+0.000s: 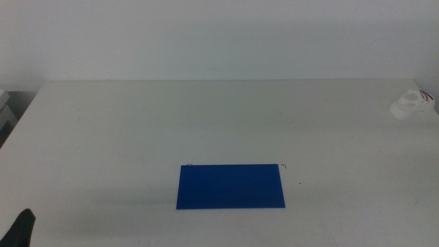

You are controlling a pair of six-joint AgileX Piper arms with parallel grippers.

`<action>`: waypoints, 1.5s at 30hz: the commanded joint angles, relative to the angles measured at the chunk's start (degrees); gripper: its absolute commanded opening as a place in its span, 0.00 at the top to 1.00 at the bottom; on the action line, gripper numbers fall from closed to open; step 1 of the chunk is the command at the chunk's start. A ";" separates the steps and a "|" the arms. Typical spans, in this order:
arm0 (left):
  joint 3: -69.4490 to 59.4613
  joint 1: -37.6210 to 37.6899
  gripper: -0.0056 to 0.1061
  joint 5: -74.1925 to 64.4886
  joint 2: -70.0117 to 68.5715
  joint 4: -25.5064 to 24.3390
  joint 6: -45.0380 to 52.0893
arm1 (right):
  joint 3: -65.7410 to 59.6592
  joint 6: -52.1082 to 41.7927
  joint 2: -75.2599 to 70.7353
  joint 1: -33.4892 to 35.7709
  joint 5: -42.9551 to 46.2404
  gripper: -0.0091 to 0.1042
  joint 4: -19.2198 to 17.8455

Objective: Use one arm to grab the shoe from the table and place it on the mat.

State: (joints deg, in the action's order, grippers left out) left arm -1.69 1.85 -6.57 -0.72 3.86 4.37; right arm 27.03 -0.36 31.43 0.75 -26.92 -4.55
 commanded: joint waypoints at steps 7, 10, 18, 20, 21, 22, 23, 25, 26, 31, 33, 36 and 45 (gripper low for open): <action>-0.40 0.26 0.11 4.74 -0.58 0.55 -0.27 | 14.81 -0.51 14.64 -0.50 -2.57 0.13 0.90; -0.40 0.26 0.11 4.74 -0.58 0.55 -0.27 | 19.50 -0.51 19.35 -0.45 -4.24 0.13 1.17; -0.40 0.26 0.11 4.74 -0.58 0.55 -0.27 | 35.49 8.15 32.21 -0.45 -13.86 0.13 2.78; -0.40 0.26 0.11 4.74 -0.58 0.55 -0.27 | 40.00 12.37 35.99 -0.45 -16.85 0.13 2.74; -0.40 0.26 0.11 4.74 -0.58 0.55 -0.27 | 41.81 14.24 37.53 -0.45 -17.98 0.13 2.29; -0.40 0.26 0.11 4.74 -0.58 0.55 -0.27 | 44.05 16.69 39.50 -0.45 -19.39 0.13 1.49; -0.40 0.26 0.11 4.74 -0.58 0.55 -0.27 | 46.37 19.46 41.53 -0.45 -20.76 0.13 0.37; -0.40 0.26 0.11 4.74 -0.58 0.55 -0.27 | 51.01 25.09 45.65 -0.54 -23.10 0.13 -2.10; -0.40 0.26 0.11 4.74 -0.58 0.55 -0.27 | 53.30 27.66 47.72 -0.54 -24.27 0.13 -3.67; -0.40 0.26 0.11 4.74 -0.58 0.55 -0.27 | 63.77 36.64 57.26 -1.24 -28.91 0.13 -8.37; -0.40 0.26 0.11 4.74 -0.58 0.55 -0.27 | 67.77 40.39 61.17 -1.86 -29.96 0.13 -8.73; -0.40 0.26 0.11 4.74 -0.58 0.55 -0.27 | 71.96 45.32 65.92 -2.85 -30.02 0.13 -8.77; -0.40 0.26 0.11 4.74 -0.58 0.55 -0.27 | 74.06 57.03 71.45 -2.90 -28.68 0.13 -11.19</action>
State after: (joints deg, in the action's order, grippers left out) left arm -1.69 1.85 -6.57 -0.72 3.86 4.37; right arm 99.05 54.37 105.70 -1.71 -57.38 -13.72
